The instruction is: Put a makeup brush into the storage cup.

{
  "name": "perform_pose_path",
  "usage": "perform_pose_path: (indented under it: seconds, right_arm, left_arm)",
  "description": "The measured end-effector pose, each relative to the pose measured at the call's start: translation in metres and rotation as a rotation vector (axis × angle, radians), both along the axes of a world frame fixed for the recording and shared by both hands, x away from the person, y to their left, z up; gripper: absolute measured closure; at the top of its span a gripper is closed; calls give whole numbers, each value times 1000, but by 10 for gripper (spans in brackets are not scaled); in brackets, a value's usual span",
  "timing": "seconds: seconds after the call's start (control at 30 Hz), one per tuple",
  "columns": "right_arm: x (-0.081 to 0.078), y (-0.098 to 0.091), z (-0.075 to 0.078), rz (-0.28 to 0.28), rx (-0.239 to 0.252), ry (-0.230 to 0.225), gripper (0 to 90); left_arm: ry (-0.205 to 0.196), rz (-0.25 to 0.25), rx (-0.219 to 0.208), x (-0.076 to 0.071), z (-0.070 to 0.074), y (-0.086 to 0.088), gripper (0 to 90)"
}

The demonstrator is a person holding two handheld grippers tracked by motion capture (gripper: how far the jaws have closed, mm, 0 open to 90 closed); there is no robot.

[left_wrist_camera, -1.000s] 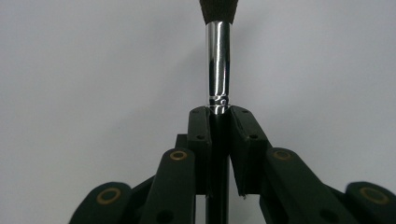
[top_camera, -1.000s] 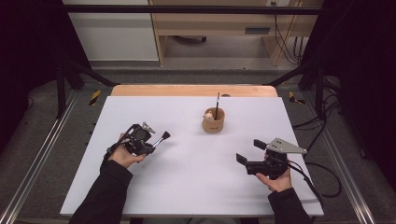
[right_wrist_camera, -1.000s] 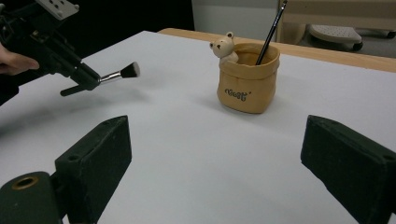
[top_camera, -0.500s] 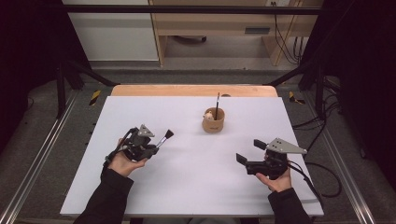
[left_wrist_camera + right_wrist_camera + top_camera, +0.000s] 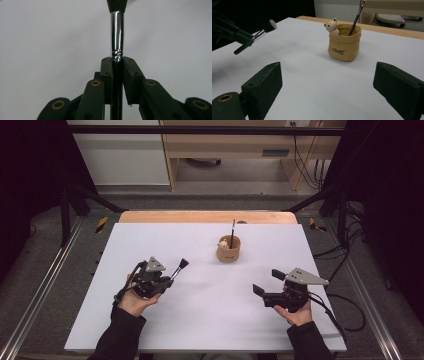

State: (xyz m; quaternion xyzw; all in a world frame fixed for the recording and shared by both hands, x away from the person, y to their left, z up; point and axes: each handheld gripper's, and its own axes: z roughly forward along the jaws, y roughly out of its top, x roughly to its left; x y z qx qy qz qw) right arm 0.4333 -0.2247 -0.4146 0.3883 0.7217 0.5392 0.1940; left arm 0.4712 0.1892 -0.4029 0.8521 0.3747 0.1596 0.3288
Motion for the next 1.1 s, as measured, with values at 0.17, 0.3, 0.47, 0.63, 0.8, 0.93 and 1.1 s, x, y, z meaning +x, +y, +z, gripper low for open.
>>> perform_pose_path:
  seconds: [0.17,0.3,0.47,0.63,0.8,0.93,1.1]
  right_arm:
    - [-1,1,1,-1,3,3,83]
    - [-1,2,3,-2,9,-3,80]
    - [-2,2,4,-4,22,-3,73]
    - [-1,3,4,-8,39,3,71]
    - [-1,5,5,-7,43,3,70]
    - [0,7,7,-7,58,3,70]
    - [1,12,10,-6,71,2,71]
  left_arm:
    - [-26,28,-33,-5,0,2,787]
    - [-47,55,-63,-9,0,3,787]
    - [-58,83,-108,-14,0,3,786]
    - [-77,120,-137,-17,-1,4,786]
    - [-94,148,-164,-20,-1,3,786]
    - [-113,168,-179,-21,-2,0,786]
    - [-138,177,-187,-23,-1,-3,786]
